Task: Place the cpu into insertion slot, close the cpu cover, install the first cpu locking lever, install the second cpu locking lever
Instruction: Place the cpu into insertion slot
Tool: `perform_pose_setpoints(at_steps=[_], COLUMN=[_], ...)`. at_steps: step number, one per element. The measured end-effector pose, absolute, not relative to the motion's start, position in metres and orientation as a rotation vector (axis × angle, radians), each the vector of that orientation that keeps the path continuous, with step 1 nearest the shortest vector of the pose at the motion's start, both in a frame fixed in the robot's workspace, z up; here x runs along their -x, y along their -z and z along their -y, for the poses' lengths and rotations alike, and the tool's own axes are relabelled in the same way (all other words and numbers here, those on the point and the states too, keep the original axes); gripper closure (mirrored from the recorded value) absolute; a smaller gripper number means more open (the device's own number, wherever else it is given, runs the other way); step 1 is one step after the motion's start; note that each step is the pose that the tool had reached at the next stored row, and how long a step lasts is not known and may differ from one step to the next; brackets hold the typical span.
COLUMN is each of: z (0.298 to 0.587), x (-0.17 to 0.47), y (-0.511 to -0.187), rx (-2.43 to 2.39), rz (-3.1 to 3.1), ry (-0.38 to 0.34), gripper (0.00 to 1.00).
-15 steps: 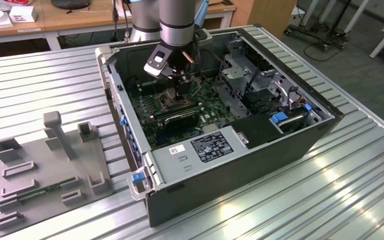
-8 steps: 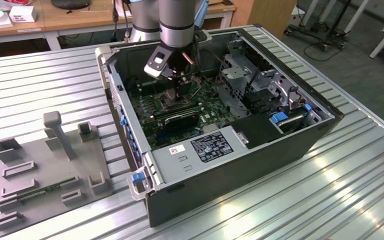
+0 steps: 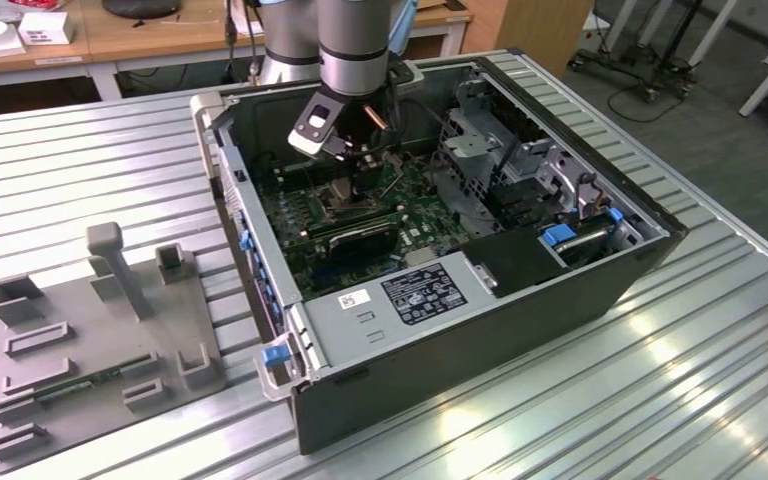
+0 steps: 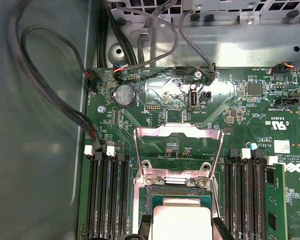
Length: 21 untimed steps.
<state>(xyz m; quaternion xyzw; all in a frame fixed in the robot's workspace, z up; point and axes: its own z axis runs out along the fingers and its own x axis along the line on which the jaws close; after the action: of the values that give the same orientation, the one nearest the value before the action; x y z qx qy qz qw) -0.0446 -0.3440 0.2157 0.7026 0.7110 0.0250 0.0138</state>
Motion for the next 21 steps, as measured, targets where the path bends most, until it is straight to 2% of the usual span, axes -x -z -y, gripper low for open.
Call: perform_pose_setpoints(at_steps=[21], z=[0.3436], x=[0.0446], y=[-0.2109], rx=[-2.191], rz=[-2.216], ry=[-0.073], gripper=[0.46])
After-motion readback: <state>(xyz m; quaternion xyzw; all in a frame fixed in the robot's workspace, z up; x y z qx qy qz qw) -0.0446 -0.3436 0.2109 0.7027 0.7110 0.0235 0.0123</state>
